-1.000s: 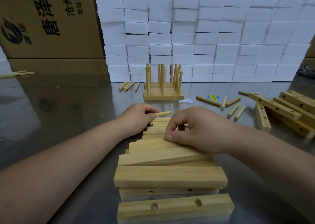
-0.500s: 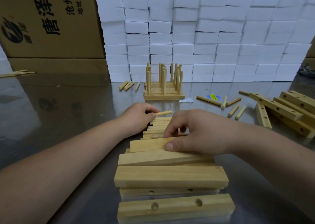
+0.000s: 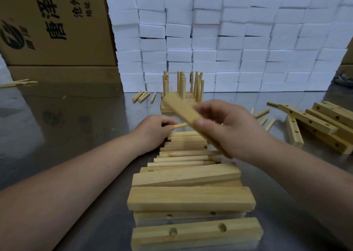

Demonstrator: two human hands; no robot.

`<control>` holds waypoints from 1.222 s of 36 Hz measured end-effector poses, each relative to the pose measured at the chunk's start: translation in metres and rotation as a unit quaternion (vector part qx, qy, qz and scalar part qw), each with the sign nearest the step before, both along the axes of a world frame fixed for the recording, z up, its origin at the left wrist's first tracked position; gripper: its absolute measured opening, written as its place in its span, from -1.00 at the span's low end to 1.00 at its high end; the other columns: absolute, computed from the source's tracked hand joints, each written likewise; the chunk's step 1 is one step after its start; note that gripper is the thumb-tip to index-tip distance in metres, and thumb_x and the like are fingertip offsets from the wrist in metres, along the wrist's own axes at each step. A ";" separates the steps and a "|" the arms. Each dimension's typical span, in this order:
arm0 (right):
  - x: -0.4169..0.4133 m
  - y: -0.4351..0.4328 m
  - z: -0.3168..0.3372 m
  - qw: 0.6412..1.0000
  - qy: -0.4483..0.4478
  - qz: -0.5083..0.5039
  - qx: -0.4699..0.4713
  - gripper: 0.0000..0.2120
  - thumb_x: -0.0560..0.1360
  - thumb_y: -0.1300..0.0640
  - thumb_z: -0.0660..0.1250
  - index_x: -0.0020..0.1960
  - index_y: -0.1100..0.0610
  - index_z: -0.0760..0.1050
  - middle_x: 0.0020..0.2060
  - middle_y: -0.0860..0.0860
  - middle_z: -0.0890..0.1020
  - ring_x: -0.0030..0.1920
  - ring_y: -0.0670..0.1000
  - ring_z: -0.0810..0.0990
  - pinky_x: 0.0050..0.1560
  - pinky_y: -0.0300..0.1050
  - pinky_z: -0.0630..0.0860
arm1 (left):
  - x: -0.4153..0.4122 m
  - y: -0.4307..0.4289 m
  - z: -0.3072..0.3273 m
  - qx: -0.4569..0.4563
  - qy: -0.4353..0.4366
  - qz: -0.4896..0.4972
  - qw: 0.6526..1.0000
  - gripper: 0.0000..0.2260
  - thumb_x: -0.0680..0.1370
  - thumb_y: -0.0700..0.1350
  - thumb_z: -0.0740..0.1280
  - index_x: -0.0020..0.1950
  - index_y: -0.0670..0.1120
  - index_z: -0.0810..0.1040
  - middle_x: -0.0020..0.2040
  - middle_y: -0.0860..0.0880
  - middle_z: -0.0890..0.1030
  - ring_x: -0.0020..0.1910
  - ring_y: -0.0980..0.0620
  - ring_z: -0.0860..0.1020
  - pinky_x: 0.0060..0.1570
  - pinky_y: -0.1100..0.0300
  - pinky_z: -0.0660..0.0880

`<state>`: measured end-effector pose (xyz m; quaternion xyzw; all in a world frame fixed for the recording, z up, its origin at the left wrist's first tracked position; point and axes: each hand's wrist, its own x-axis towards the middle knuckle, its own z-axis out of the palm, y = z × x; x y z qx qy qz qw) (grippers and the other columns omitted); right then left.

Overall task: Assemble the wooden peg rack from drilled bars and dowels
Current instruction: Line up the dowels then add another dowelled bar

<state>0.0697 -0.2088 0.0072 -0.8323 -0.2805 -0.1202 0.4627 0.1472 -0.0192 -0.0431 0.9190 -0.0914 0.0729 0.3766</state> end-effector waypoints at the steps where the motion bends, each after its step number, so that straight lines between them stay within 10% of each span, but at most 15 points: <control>1: 0.003 -0.002 0.000 0.998 0.014 -0.016 0.057 -0.87 0.48 0.06 0.31 -0.10 -0.20 0.48 -0.31 -0.23 0.58 -0.29 -0.30 0.52 -0.33 -0.42 0.45 | 0.001 0.000 -0.001 -0.009 -0.010 0.006 1.000 -0.85 0.57 -0.11 0.24 -0.07 0.07 0.60 -0.26 0.07 0.58 -0.30 0.15 0.52 -0.38 0.29 0.36; 9: 0.027 -0.017 -0.009 0.891 0.285 -0.065 0.348 -0.71 0.62 0.09 0.11 -0.13 0.15 0.55 -0.43 0.02 0.60 -0.43 -0.06 0.53 -0.34 -0.19 0.47 | -0.005 -0.001 0.003 -0.055 -0.049 0.010 0.997 -0.79 0.60 -0.07 0.20 0.14 0.10 0.57 -0.13 0.04 0.59 -0.14 0.01 0.54 -0.22 0.21 0.46; 13: 0.035 -0.028 -0.018 0.832 0.376 -0.028 0.406 -0.62 0.59 -0.03 0.15 -0.03 0.26 0.56 -0.29 0.06 0.67 -0.45 -0.06 0.56 -0.46 -0.25 0.51 | -0.006 -0.002 0.002 -0.084 -0.072 -0.007 0.994 -0.78 0.60 -0.11 0.19 0.14 0.10 0.57 -0.12 0.06 0.58 -0.48 0.23 0.45 -0.51 0.42 0.33; 44: 0.035 -0.024 -0.036 0.932 0.287 0.013 0.220 -0.65 0.52 0.21 0.27 0.26 -0.06 0.44 -0.20 0.03 0.70 -0.44 -0.06 0.57 -0.38 -0.25 0.55 | -0.016 -0.005 0.002 -0.019 -0.221 -0.059 0.973 -0.75 0.55 -0.16 0.30 0.20 -0.01 0.58 -0.26 0.20 0.49 -0.23 0.34 0.45 -0.24 0.49 0.36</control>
